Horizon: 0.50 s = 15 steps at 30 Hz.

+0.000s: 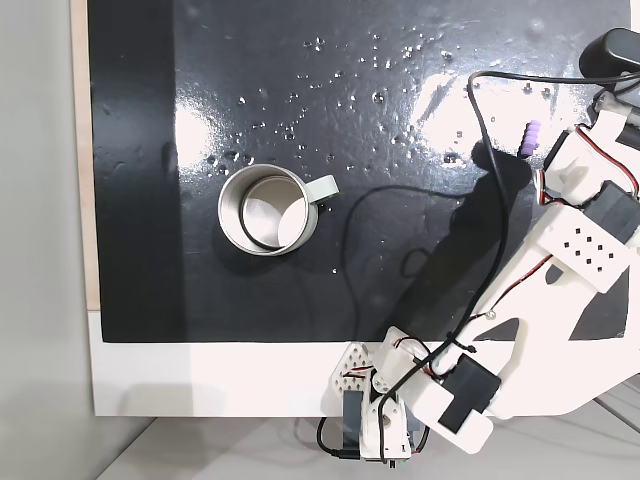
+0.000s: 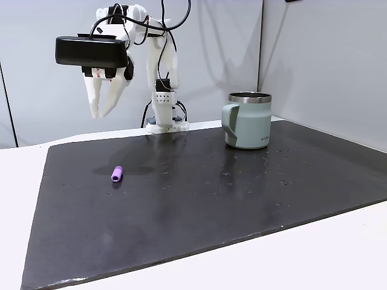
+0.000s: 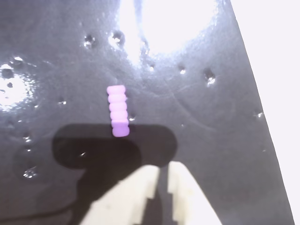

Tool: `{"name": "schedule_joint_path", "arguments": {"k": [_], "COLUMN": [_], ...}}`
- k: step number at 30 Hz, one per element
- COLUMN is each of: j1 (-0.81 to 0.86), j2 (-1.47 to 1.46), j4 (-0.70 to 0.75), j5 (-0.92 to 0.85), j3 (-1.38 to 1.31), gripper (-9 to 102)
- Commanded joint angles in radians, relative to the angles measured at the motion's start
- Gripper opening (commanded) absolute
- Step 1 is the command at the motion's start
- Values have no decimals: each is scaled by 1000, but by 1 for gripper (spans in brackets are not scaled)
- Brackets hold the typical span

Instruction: Grasp a pengrip and put it in the cup.

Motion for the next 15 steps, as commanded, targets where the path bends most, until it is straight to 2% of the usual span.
{"name": "schedule_joint_path", "arguments": {"k": [1,9,15], "j1": [6,5,14], "j2": [-18,-126,-207], "j4": [-43,17,-37], "j5": [-12,25,18], "j3": [-72,-123,-137], "gripper": [15,22,30]}}
